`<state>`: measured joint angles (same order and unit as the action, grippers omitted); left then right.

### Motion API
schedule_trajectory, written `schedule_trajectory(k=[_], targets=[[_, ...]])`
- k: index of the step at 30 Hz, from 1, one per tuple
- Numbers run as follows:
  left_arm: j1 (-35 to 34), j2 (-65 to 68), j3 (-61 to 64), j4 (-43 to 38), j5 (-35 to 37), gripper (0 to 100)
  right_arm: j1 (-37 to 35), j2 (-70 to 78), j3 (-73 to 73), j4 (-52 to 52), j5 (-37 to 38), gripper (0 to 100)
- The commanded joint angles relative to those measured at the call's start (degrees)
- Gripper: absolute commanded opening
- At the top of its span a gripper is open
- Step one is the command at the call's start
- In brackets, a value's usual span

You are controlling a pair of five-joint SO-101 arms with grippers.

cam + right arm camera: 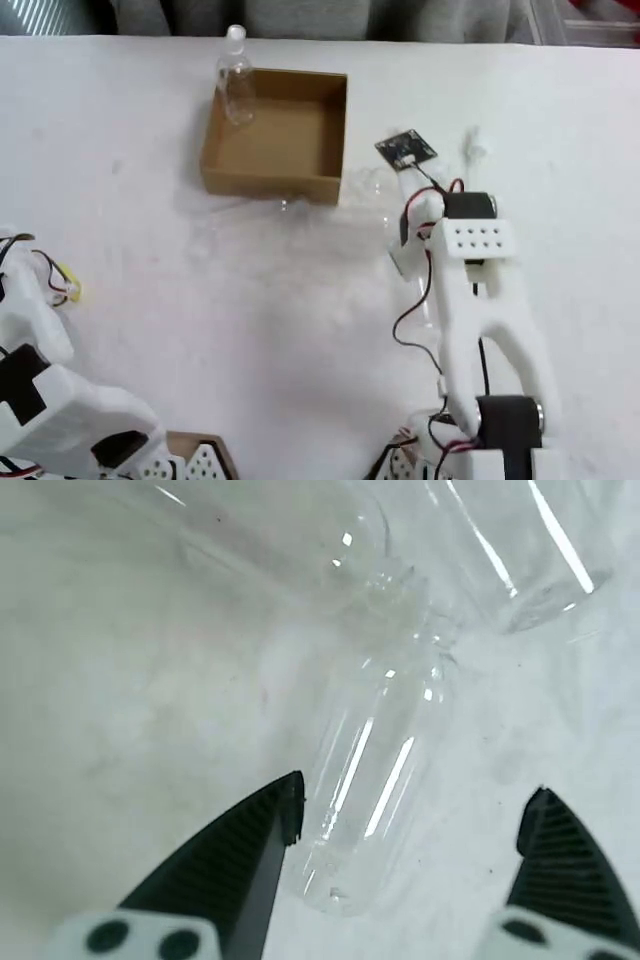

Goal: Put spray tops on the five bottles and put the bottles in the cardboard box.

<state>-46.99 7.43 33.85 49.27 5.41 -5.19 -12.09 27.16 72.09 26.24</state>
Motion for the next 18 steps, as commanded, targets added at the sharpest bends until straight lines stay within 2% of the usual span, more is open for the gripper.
schedule_trajectory(k=[1, 18], targets=[[0.8, 1.3, -1.6, -1.8, -0.3, 14, -0.7, 3.4, -2.8, -2.4, -0.7, 32.0], [0.8, 1.3, -1.6, -1.8, -0.3, 14, -0.7, 12.4, -2.9, -11.7, -0.9, 32.1]])
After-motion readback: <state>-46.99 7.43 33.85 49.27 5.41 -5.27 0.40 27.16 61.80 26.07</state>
